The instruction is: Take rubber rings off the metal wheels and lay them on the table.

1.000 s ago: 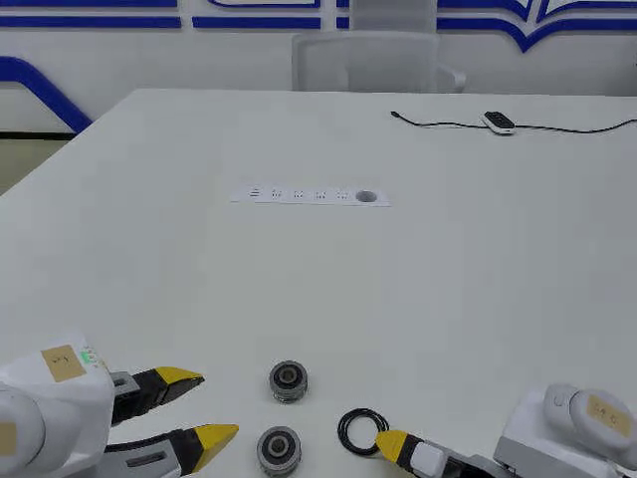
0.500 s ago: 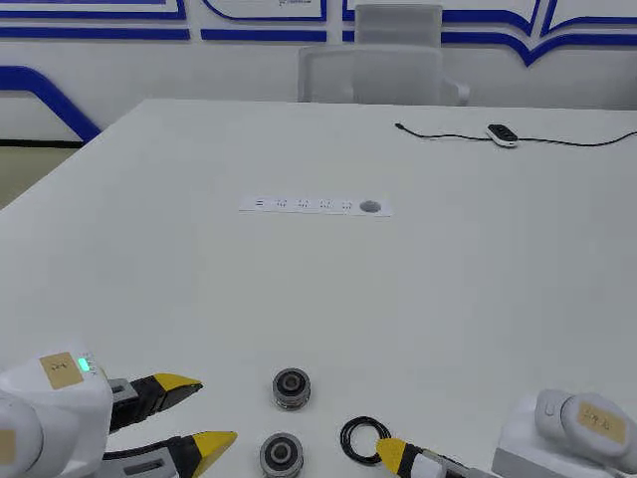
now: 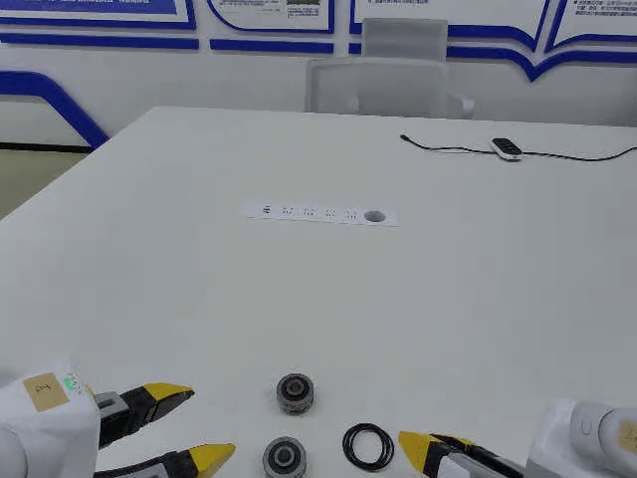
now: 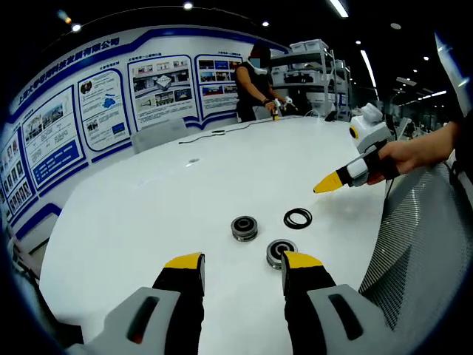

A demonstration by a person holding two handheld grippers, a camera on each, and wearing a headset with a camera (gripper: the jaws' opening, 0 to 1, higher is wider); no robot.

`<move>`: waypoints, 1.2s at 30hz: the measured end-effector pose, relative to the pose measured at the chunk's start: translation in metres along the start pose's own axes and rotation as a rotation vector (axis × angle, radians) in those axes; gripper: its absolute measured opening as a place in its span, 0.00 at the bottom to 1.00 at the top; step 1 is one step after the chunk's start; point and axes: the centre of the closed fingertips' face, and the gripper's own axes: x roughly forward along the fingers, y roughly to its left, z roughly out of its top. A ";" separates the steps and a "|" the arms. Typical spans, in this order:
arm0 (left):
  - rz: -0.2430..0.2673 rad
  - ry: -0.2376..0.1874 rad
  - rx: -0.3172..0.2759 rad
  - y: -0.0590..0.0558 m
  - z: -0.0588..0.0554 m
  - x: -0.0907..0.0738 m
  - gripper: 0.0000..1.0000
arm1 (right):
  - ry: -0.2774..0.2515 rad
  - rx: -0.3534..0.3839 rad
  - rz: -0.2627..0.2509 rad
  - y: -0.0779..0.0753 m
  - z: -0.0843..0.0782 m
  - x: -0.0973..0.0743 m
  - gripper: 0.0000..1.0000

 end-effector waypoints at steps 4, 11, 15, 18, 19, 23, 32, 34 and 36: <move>0.049 -0.018 -0.024 0.006 0.000 -0.003 0.49 | -0.005 -0.116 0.015 0.001 0.006 -0.005 0.29; 0.062 -0.016 -0.015 0.003 -0.004 -0.003 0.52 | 0.003 -0.280 0.022 -0.001 0.011 -0.013 0.36; 0.068 -0.021 -0.020 0.004 -0.003 -0.003 0.53 | 0.016 -0.317 0.024 -0.003 0.010 -0.015 0.40; 0.065 -0.011 -0.021 0.005 -0.007 -0.002 0.53 | 0.033 -0.363 0.018 -0.007 0.007 -0.017 0.46; 0.063 -0.008 -0.017 0.004 -0.008 -0.002 0.54 | 0.044 -0.390 0.019 -0.007 0.005 -0.018 0.48; 0.063 -0.013 -0.013 0.003 -0.006 -0.003 0.55 | 0.051 -0.398 0.022 -0.006 0.002 -0.019 0.51; 0.031 -0.004 0.004 -0.007 -0.006 -0.001 0.58 | 0.026 -0.425 0.042 0.005 0.004 -0.016 0.55; 0.030 -0.004 0.005 -0.008 -0.006 -0.001 0.59 | 0.026 -0.438 0.052 0.008 0.003 -0.015 0.56; 0.031 -0.004 0.006 -0.008 -0.006 -0.001 0.59 | 0.026 -0.464 0.059 0.011 0.003 -0.014 0.56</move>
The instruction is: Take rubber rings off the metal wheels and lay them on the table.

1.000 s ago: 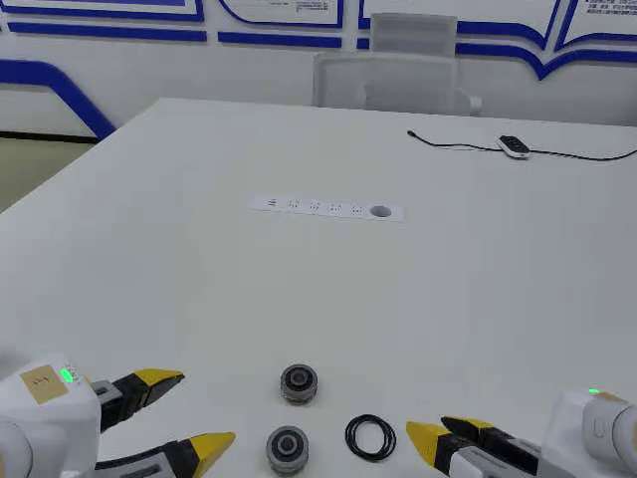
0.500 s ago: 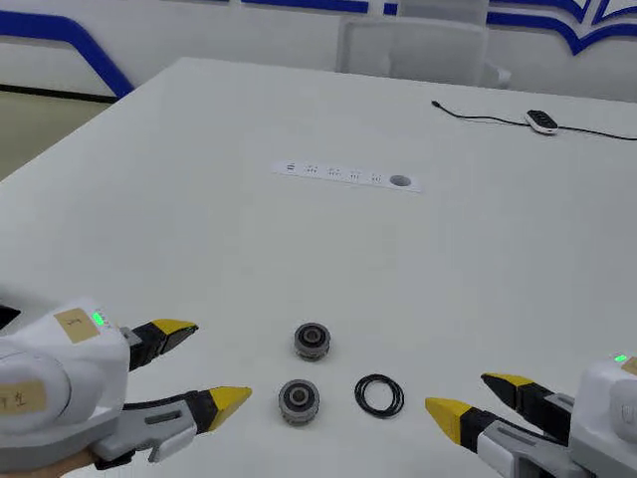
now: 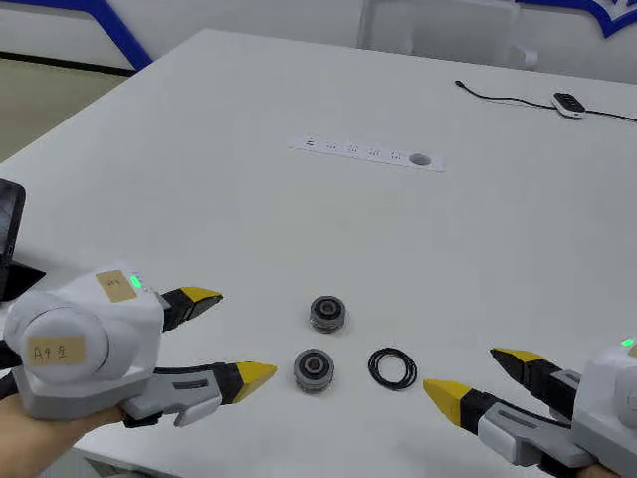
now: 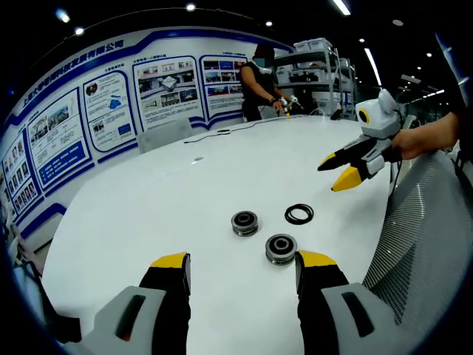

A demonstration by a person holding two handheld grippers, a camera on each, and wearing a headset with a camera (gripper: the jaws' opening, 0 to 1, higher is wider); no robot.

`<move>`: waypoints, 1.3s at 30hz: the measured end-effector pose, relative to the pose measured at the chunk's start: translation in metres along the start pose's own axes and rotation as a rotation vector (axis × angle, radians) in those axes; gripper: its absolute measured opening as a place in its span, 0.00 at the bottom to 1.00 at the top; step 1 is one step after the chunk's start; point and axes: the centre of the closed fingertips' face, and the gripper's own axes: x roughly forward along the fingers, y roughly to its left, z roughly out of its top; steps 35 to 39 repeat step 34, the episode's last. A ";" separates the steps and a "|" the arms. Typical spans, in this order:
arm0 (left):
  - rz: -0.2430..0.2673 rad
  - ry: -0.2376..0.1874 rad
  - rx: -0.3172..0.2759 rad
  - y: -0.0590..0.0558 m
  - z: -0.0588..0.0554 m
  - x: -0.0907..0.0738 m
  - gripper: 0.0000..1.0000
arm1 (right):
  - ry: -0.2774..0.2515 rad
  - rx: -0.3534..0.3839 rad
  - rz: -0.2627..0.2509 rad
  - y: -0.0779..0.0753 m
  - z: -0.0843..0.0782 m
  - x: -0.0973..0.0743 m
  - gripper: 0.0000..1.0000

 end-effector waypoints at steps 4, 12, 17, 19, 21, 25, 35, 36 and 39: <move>-0.008 0.002 0.005 -0.002 0.000 0.000 0.60 | 0.008 -0.015 0.014 0.005 -0.001 0.003 0.57; -0.025 0.017 0.021 -0.007 -0.003 0.001 0.61 | 0.002 -0.015 0.019 0.008 0.000 0.004 0.57; -0.028 0.023 0.024 -0.007 -0.005 0.002 0.61 | 0.002 -0.009 0.016 0.007 0.000 0.004 0.57; -0.029 0.021 0.022 -0.007 -0.005 0.002 0.61 | -0.002 0.000 0.014 0.005 0.000 0.004 0.57; -0.028 0.023 0.019 -0.007 -0.005 0.002 0.61 | -0.002 0.006 0.011 0.004 0.000 0.004 0.57; -0.026 0.021 0.011 -0.006 -0.005 0.002 0.61 | -0.005 0.009 0.008 0.004 0.001 0.004 0.58; -0.038 0.033 0.021 -0.008 -0.008 0.002 0.61 | -0.005 0.011 0.007 0.004 0.001 0.004 0.58; -0.038 0.033 0.021 -0.008 -0.008 0.002 0.61 | -0.005 0.011 0.007 0.004 0.001 0.004 0.58; -0.038 0.033 0.021 -0.008 -0.008 0.002 0.61 | -0.005 0.011 0.007 0.004 0.001 0.004 0.58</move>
